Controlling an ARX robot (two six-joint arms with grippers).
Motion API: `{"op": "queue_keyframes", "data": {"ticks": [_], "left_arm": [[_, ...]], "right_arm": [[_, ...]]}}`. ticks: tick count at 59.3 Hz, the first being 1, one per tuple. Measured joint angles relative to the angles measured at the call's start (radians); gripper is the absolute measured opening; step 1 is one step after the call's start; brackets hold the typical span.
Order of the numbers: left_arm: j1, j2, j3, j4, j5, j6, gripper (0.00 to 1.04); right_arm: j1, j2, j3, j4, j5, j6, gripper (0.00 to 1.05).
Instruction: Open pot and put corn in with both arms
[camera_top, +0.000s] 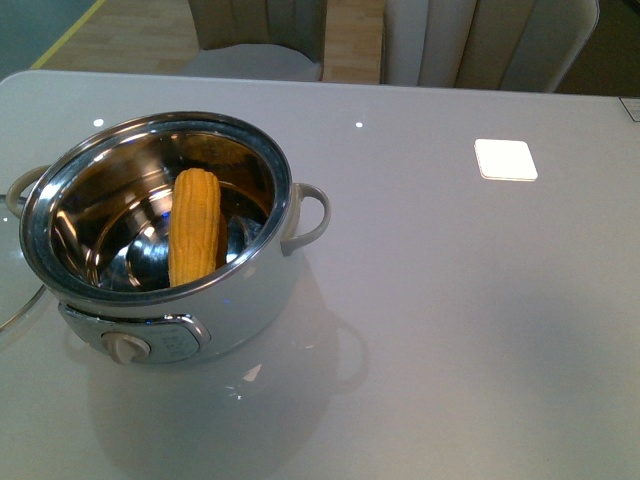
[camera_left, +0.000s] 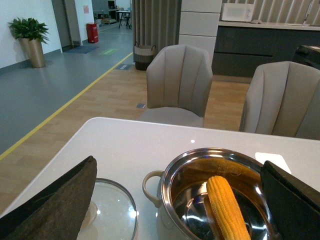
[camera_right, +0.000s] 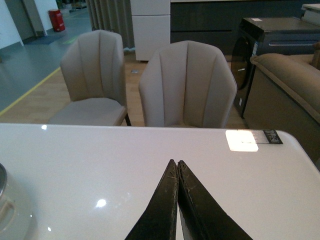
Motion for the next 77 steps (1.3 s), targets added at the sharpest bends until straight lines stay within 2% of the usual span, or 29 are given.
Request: {"op": "queue_keyframes", "data": {"ticks": [40, 72, 77], "left_arm": [[0.0, 0.0, 0.0, 0.0, 0.0, 0.0, 0.98], [0.0, 0.0, 0.0, 0.0, 0.0, 0.0, 0.98], [0.0, 0.0, 0.0, 0.0, 0.0, 0.0, 0.98]], "right_arm": [[0.0, -0.273, -0.124, -0.132, 0.0, 0.0, 0.02], [0.0, -0.435, -0.125, -0.282, 0.0, 0.0, 0.02], [0.0, -0.531, -0.125, -0.41, -0.002, 0.0, 0.02]]}}
